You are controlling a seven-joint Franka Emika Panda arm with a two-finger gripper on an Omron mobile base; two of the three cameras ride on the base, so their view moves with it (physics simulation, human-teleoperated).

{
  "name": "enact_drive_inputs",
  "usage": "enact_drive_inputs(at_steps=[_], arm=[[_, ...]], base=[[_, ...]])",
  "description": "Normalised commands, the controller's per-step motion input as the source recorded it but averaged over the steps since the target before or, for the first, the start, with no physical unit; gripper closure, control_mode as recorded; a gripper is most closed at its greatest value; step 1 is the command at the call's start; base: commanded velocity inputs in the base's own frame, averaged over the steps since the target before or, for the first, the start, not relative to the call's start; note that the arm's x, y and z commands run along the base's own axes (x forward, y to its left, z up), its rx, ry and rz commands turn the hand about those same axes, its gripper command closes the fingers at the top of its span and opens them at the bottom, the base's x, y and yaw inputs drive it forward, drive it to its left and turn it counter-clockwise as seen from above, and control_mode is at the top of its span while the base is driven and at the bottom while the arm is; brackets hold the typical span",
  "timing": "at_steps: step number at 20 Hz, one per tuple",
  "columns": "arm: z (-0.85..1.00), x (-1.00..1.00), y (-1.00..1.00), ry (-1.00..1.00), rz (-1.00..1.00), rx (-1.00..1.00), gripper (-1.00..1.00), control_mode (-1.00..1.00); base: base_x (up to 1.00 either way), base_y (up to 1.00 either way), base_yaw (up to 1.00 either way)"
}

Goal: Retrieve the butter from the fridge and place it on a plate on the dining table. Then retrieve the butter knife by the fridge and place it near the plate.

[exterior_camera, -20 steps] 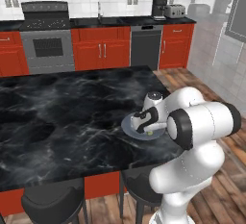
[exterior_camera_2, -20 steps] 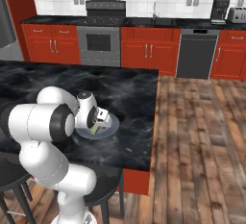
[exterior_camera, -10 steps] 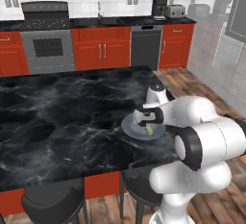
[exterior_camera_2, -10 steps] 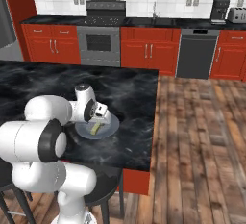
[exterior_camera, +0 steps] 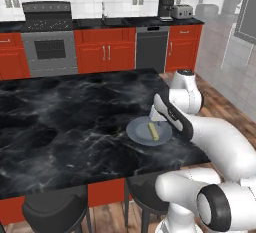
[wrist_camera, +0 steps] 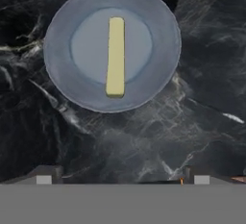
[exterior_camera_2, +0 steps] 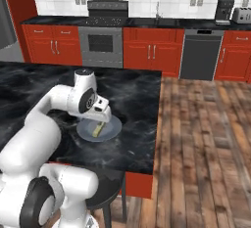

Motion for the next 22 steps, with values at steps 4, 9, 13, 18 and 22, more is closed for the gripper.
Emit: enact_drive_inputs(at_steps=[4,9,13,18,22], arm=[[0.72,-0.85,-0.01,0.22,0.00,0.01,-1.00,-1.00],[0.32,-0.91,0.00,0.07,0.00,-0.02,-1.00,-1.00],[0.04,-0.68,0.00,0.00,0.00,-0.11,-1.00,-1.00],[0.00,-0.31,0.03,-0.01,0.00,-0.15,-1.00,-1.00],[0.04,-0.11,0.00,-0.08,0.00,0.06,-1.00,-1.00]], base=[[0.00,0.00,0.00],[0.00,0.00,0.00],[0.00,0.00,0.00],[0.00,0.00,0.00],[0.00,0.00,0.00]])
